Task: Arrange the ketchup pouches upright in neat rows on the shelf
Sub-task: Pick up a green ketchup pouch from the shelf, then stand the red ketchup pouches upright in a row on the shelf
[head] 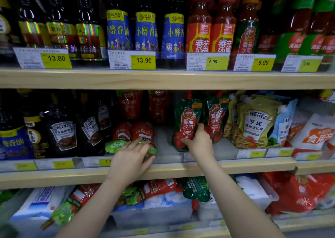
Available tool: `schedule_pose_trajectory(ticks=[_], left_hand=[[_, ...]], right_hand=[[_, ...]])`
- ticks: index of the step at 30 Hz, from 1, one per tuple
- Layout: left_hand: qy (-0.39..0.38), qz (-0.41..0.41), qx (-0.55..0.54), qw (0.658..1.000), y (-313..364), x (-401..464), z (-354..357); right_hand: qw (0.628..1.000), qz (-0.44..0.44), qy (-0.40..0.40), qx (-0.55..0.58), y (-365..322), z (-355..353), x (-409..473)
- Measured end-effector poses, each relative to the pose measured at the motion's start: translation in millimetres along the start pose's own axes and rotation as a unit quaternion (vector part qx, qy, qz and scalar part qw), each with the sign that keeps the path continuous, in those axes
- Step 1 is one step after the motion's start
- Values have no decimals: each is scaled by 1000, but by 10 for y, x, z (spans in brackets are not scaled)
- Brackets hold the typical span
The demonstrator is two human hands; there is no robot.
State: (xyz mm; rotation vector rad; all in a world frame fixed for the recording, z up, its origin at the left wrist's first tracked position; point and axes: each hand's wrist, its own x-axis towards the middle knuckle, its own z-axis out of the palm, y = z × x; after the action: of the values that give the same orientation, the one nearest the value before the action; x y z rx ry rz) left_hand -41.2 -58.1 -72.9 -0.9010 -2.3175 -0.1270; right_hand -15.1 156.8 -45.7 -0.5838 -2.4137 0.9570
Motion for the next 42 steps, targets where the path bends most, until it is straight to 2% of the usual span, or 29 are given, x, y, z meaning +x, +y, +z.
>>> schedule_pose_trajectory(ticks=[5,12,17,20,23,25,28,31,34,42], left_hand=[[6,-2,-6,1000,-18,-7,41],[11,-8,-4,1000,-18,-11,73],[10,-14,-3,1000,-7,-10,57],[-2,-9,-13,1000,-7,-9,-2],[4,11,-46,999,-77,-38,-79],[13,-10,-70,997,-209,-104,-139],[5,-49,-67,997,-486,-303,-146],[-17,-49,-87,995,-595,-478,-87],[-13,-51,-80,995,-540,-528,-35],[-2,-56,-89,994,-554,-555,21]], right_hand=[[1000,14,13,-22,-21,88,194],[991,3,58,-121,2,186,290],[992,0,46,-114,17,181,287],[998,1,30,-51,19,128,255],[996,-65,62,4,7,47,151],[988,-137,59,29,-13,23,13],[968,-244,-50,34,-68,71,-270],[936,-320,-143,-26,-197,269,-476],[926,-328,-169,-76,-369,489,-557],[931,-333,-119,-92,-347,493,-545]])
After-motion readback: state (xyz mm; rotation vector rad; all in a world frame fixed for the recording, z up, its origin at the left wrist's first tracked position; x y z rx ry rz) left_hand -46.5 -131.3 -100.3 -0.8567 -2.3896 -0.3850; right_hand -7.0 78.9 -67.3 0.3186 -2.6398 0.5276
